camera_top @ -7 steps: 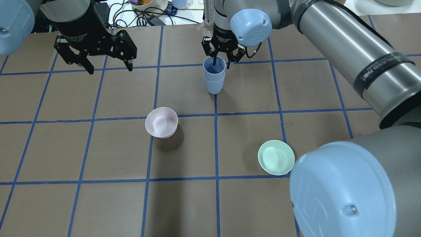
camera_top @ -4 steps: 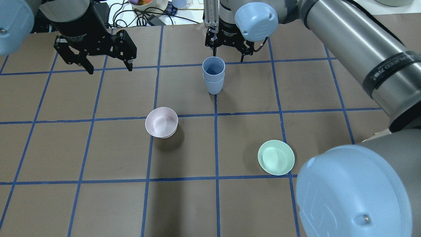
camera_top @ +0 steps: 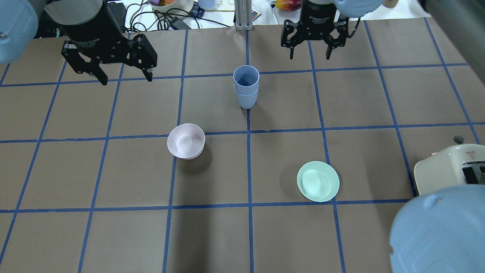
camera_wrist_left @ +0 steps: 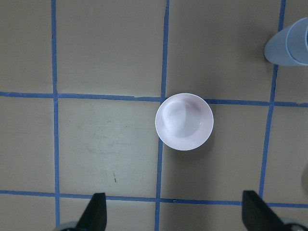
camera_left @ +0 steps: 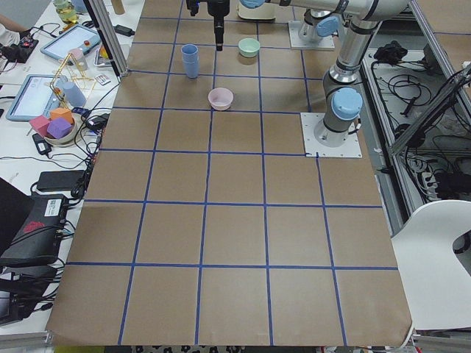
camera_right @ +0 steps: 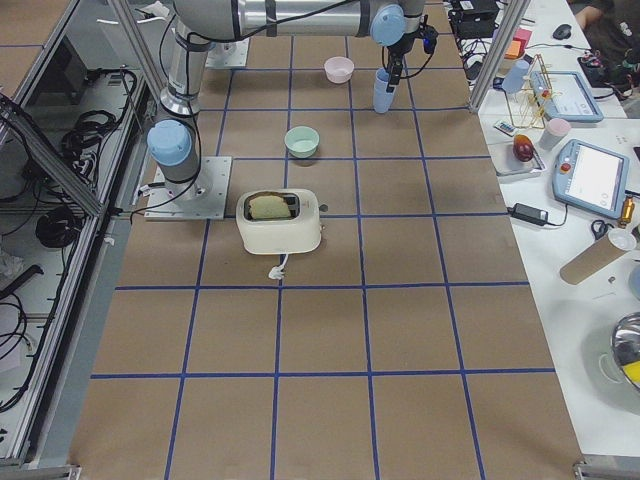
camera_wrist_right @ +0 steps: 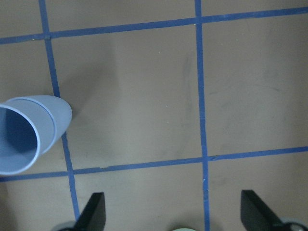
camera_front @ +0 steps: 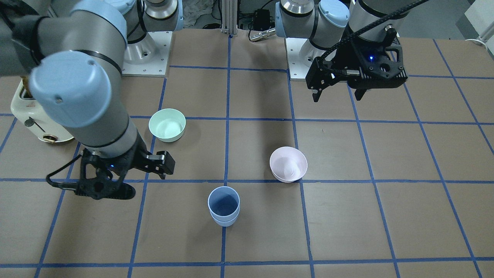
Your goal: Stack blue cups with both arms
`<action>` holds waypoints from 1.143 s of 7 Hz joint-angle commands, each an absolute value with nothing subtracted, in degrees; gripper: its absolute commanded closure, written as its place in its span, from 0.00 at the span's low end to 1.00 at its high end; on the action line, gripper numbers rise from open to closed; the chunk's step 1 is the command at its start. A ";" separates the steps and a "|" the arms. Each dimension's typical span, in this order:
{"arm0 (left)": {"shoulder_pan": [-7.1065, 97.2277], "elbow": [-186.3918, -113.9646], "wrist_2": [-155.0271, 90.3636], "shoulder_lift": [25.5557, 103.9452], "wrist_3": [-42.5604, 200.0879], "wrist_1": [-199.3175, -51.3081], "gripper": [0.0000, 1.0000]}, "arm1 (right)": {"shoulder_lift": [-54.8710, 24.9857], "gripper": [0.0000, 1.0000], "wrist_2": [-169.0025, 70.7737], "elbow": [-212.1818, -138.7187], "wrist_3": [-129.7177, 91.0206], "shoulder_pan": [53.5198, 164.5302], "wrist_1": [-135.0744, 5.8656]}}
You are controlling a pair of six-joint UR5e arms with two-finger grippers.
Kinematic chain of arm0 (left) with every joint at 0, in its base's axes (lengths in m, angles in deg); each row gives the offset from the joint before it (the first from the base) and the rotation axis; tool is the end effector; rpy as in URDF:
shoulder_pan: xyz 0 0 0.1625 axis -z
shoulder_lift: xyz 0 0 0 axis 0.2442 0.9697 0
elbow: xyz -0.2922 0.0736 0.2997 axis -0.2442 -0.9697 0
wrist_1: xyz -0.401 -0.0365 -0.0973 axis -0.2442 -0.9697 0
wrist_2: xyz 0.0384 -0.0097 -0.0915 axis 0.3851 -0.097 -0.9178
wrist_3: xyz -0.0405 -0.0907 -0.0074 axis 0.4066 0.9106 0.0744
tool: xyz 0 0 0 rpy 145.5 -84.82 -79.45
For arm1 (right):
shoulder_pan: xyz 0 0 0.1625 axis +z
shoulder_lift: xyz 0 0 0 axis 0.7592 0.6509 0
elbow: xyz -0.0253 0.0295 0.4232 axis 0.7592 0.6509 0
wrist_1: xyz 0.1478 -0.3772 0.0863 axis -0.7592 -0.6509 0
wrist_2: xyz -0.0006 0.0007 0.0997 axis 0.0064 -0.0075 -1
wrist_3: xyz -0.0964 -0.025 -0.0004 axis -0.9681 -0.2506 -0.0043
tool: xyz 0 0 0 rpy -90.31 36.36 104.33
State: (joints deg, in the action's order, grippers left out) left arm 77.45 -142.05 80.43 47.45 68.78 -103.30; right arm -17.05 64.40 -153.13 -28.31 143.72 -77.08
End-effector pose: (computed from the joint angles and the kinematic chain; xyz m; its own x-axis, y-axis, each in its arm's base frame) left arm -0.1452 -0.5047 0.5219 -0.9983 -0.0554 -0.0205 -0.0551 0.9984 -0.0122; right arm 0.1809 -0.6342 0.4302 -0.9983 0.0553 0.0170 0.0562 0.9965 0.0623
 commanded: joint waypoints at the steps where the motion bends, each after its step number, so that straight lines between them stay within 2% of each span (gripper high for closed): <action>1: 77.45 -142.09 80.43 47.44 68.78 -103.34 0.00 | -8.15 0.00 64.43 -162.12 -37.66 137.49 -76.27; 3: 77.45 -142.18 80.43 47.44 68.78 -103.34 0.00 | -1.63 0.00 64.96 -168.83 -36.74 135.70 -76.54; 8: 77.62 -141.92 80.43 48.23 68.87 -103.34 0.00 | 0.59 0.00 63.91 -169.91 -33.74 135.88 -76.36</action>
